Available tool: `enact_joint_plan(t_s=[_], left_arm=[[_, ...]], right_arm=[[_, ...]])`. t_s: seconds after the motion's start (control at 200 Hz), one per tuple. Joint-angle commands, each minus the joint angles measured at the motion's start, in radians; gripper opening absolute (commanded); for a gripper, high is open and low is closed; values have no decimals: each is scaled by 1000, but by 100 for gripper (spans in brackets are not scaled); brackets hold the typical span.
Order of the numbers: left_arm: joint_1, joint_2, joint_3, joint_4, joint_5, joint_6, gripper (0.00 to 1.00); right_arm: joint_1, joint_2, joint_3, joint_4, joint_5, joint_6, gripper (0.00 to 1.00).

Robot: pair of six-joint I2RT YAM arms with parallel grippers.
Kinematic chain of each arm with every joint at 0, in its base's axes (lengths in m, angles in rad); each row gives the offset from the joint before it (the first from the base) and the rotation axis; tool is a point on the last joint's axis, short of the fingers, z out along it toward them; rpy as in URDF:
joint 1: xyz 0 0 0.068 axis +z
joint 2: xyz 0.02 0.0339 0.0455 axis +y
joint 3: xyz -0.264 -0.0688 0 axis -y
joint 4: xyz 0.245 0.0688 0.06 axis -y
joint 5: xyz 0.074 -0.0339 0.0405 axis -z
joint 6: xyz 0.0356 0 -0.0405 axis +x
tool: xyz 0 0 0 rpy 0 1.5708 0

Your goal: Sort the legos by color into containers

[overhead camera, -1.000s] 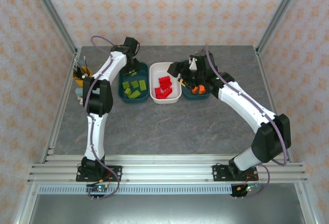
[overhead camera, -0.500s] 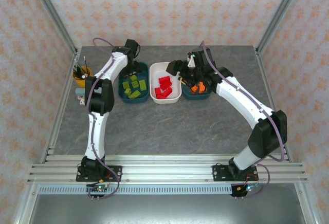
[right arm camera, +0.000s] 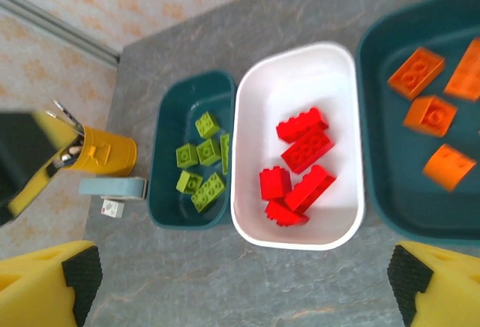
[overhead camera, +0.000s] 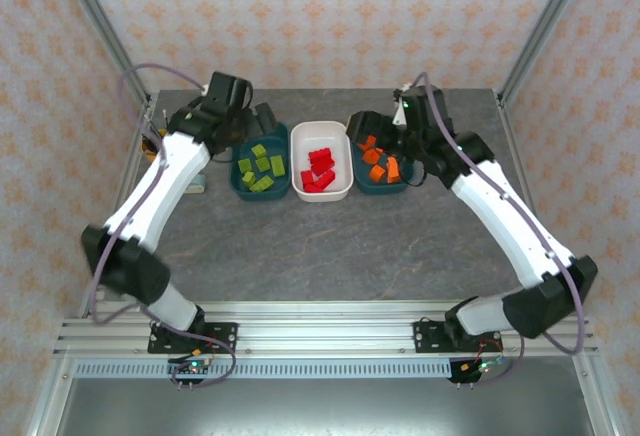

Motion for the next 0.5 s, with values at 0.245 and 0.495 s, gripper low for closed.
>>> enact_joint_plan(t_s=[0.245,0.495], left_arm=[[-4,-546,-397,-77,-261,46,100],[-4,-726,-658,32,-540,122,100]], right_arm=[[0,-281,-184,-82,325,-97,99],[-89,-276,-361,35,595,-48,100]])
